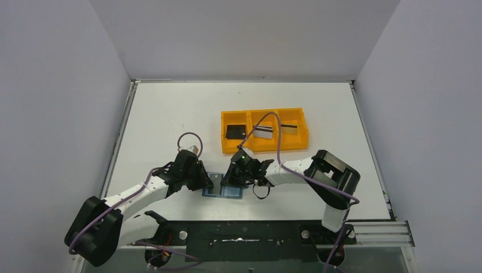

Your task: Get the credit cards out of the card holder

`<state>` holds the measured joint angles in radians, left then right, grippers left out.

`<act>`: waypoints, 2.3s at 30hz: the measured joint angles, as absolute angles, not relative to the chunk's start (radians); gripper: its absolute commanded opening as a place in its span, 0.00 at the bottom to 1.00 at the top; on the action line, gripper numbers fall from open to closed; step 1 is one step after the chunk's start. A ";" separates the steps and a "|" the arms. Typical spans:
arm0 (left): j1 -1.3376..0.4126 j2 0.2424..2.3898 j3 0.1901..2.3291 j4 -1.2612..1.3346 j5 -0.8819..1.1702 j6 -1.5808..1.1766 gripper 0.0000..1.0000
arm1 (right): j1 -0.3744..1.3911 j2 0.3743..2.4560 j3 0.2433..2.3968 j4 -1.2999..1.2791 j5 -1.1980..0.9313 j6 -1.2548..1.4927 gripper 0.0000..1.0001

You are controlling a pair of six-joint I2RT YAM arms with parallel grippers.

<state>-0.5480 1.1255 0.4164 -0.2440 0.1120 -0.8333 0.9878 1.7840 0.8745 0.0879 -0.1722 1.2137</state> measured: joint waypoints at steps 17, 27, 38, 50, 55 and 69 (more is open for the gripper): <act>-0.548 1.130 0.393 -0.208 0.142 -0.835 0.11 | 0.976 1.784 0.891 0.052 -0.175 1.209 0.09; -0.548 1.131 0.393 -0.209 0.135 -0.836 0.08 | 0.975 1.754 0.873 0.064 -0.169 1.193 0.00; -0.551 1.126 0.388 -0.209 0.109 -0.865 0.09 | 0.928 1.690 0.778 0.113 -0.218 1.196 0.02; -0.551 1.024 0.401 -0.218 0.138 -0.859 0.32 | 0.923 1.734 0.759 0.175 -0.253 1.238 0.02; -0.554 1.044 0.404 -0.097 0.242 -0.868 0.31 | 0.923 1.734 0.759 0.175 -0.252 1.243 0.02; -0.584 1.200 0.440 -0.196 0.118 -0.875 0.17 | 0.920 1.734 0.759 0.188 -0.255 1.246 0.03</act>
<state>-0.5838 1.1999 0.4404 -0.1963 0.1181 -0.8745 0.9203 1.7340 0.7589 0.1883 -0.2554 1.2465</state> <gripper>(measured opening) 0.179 0.039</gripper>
